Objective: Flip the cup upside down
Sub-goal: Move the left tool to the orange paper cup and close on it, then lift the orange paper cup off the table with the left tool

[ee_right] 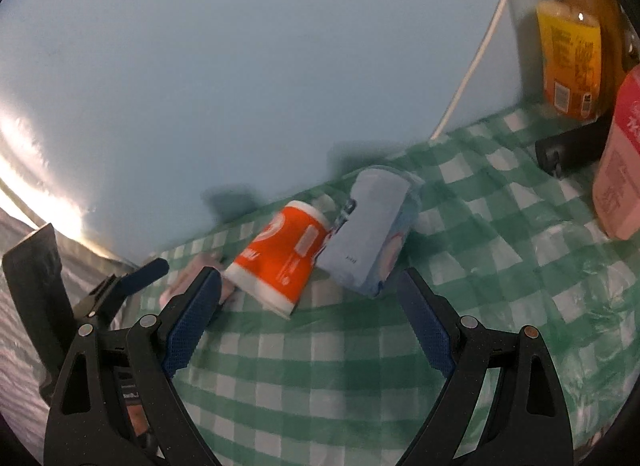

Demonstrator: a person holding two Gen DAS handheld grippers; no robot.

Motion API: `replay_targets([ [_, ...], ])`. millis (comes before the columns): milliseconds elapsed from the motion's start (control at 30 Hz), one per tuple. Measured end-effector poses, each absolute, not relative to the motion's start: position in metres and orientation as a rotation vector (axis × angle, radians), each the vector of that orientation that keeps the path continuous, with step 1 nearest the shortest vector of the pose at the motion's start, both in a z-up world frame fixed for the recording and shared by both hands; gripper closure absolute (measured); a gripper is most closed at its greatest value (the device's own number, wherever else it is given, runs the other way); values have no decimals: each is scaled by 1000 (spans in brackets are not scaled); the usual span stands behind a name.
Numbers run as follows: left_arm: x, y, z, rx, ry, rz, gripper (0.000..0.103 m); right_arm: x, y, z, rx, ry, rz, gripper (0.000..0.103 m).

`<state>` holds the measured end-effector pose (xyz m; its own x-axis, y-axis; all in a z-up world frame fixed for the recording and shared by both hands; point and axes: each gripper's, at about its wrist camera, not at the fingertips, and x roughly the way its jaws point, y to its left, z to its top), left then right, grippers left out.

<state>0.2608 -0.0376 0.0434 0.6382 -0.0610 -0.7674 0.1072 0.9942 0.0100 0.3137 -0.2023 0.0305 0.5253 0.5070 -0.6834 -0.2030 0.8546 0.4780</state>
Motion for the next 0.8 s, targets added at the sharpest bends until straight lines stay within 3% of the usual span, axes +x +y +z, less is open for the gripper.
replay_targets([
  [400,314,-50,2,120,1026,-61,0,361,-218,0,498,1051,430,14],
  [800,340,-50,-25,150,1152,-79,0,356,-215,-1,475,1057,427,14],
])
